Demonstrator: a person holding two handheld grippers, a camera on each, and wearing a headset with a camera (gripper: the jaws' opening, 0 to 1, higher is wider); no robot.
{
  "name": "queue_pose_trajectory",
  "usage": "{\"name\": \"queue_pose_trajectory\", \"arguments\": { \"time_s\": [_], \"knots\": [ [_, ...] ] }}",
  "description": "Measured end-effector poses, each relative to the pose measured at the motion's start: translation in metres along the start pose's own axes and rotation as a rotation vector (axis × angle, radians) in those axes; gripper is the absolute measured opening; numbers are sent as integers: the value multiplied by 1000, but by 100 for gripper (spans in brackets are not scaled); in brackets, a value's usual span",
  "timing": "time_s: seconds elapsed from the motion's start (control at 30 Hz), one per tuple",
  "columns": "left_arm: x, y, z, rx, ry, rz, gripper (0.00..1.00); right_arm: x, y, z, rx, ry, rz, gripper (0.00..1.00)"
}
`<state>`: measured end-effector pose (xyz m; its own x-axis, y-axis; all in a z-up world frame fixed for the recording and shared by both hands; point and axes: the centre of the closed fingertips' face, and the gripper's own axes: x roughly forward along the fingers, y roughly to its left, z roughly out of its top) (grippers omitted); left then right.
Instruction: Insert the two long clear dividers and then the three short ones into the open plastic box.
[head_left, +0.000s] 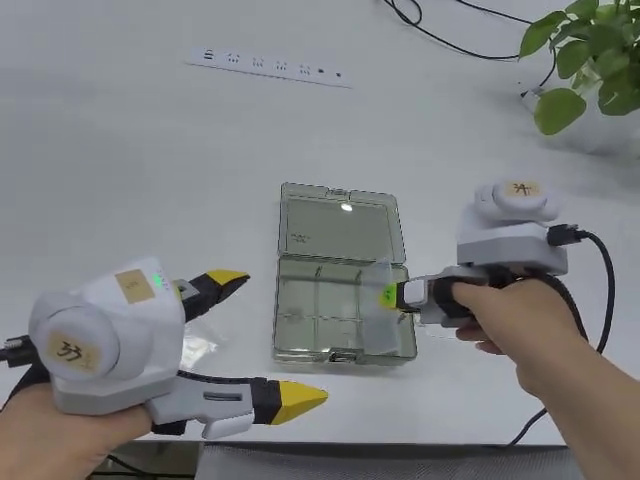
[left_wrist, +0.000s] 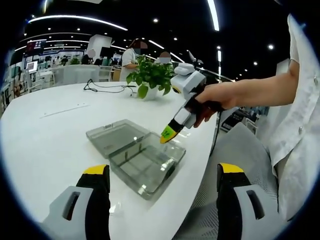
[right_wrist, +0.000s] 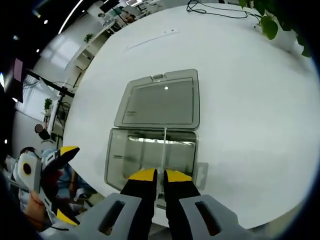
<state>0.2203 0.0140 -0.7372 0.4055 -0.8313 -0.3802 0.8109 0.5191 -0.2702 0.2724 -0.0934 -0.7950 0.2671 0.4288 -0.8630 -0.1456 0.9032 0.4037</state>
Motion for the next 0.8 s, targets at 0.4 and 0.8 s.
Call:
{"name": "queue_pose_trajectory", "arguments": {
  "time_s": [0.4,0.8],
  "knots": [
    [0,0,-2,-4,4,5,90,11,7,1,-60,6,13,8],
    [-2,1,-6,-8,15,9,90,27,9,-5,-118,27,26,10]
  ]
}}
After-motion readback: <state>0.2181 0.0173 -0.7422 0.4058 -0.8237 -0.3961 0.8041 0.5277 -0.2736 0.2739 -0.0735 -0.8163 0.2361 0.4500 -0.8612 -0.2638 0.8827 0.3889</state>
